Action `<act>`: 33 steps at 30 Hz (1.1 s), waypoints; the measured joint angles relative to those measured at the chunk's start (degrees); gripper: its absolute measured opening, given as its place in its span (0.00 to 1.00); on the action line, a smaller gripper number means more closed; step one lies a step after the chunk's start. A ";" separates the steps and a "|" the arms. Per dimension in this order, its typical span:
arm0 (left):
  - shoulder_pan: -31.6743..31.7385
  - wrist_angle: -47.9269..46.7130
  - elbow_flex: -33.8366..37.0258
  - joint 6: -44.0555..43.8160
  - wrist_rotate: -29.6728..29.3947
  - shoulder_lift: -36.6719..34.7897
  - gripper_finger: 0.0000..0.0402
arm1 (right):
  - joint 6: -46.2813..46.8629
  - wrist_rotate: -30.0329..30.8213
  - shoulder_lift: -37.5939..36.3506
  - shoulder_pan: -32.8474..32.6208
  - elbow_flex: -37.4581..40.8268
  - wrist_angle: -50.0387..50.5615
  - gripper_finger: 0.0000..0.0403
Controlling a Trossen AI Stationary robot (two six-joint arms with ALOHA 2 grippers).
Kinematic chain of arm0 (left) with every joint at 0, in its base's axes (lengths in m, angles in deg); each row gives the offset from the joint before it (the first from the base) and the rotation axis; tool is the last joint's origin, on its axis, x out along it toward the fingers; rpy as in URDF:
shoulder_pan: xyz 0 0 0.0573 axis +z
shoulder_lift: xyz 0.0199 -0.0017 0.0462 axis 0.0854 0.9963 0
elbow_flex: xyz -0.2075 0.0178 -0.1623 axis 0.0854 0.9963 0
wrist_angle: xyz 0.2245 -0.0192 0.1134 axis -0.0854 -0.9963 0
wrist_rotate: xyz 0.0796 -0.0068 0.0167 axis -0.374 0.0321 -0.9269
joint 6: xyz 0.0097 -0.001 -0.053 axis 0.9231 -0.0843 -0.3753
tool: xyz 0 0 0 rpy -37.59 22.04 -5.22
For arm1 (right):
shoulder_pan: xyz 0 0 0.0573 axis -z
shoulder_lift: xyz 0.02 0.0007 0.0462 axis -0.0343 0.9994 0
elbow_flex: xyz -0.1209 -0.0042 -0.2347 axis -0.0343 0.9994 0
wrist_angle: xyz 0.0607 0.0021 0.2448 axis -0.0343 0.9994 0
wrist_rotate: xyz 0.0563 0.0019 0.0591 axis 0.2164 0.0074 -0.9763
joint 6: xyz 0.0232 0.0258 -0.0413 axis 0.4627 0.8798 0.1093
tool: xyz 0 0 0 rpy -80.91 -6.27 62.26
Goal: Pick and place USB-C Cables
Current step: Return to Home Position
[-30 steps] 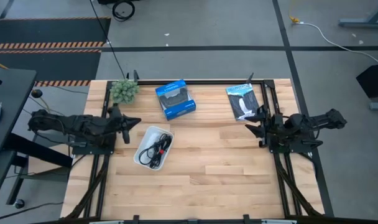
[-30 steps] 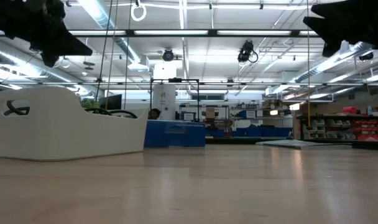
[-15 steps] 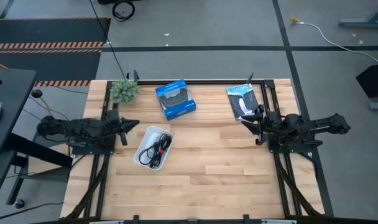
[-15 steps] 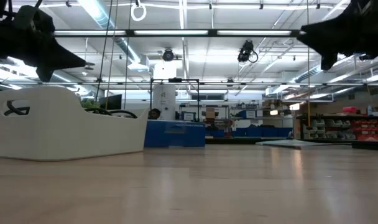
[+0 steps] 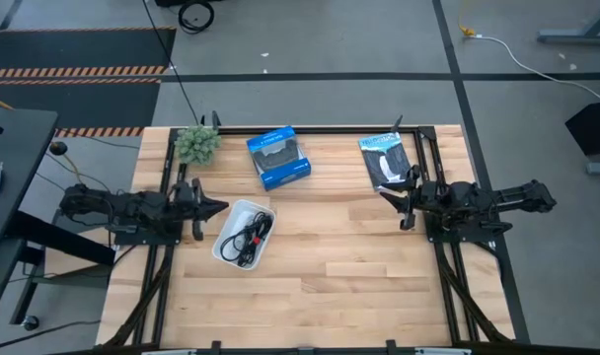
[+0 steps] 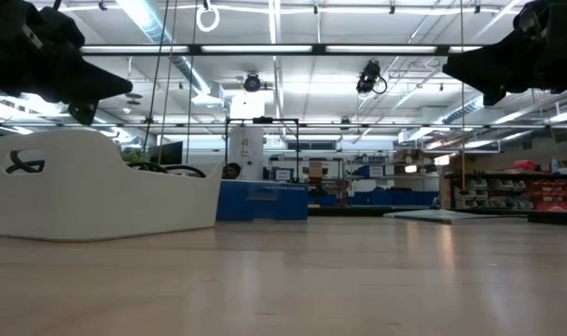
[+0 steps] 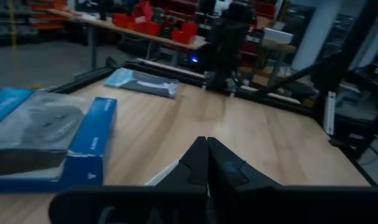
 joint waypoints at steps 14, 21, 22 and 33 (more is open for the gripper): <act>3.70 10.71 3.74 7.56 10.17 0.07 0.00 | -0.02 0.02 -0.02 0.00 0.00 -0.94 0.30; 7.02 9.07 3.78 9.59 18.90 0.07 0.00 | -0.02 0.02 0.00 0.00 0.00 -0.92 0.30; 7.49 8.78 3.78 10.02 19.61 0.07 0.00 | -0.02 0.02 -0.02 0.00 0.00 -0.94 0.30; 11.43 8.42 3.78 10.51 25.69 0.11 0.00 | -0.02 0.02 -0.01 0.00 0.00 -0.95 0.30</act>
